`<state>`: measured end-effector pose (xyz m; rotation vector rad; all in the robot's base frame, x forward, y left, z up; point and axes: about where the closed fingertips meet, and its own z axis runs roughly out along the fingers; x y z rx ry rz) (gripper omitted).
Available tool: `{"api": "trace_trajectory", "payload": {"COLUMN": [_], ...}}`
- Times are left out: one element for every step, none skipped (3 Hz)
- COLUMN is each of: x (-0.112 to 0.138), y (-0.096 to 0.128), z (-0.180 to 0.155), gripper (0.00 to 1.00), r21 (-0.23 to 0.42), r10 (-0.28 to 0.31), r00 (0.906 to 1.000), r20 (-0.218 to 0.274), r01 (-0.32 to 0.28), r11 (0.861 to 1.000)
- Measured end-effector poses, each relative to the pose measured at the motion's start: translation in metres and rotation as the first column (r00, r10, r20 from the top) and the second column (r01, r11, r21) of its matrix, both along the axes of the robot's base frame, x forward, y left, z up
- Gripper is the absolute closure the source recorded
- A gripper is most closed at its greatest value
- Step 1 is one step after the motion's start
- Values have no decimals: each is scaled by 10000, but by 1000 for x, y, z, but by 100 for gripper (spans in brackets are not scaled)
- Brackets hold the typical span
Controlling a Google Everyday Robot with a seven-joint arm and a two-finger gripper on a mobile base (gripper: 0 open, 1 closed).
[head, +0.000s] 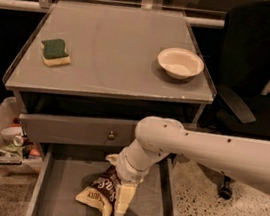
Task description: Pick brown chip bag from middle drawer and place on counter
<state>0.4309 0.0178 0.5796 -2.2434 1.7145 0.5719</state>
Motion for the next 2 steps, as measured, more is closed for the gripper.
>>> {"api": "trace_trajectory", "payload": {"x": [23,23], "y": [9,9], "z": [-47,-49], "gripper": [0,0], "r21": [275,283], "r10": [476,474], "r00": [9983,9984], "r20": [335,316], "r01": [-485,-483], "r11": [9984,9984]}}
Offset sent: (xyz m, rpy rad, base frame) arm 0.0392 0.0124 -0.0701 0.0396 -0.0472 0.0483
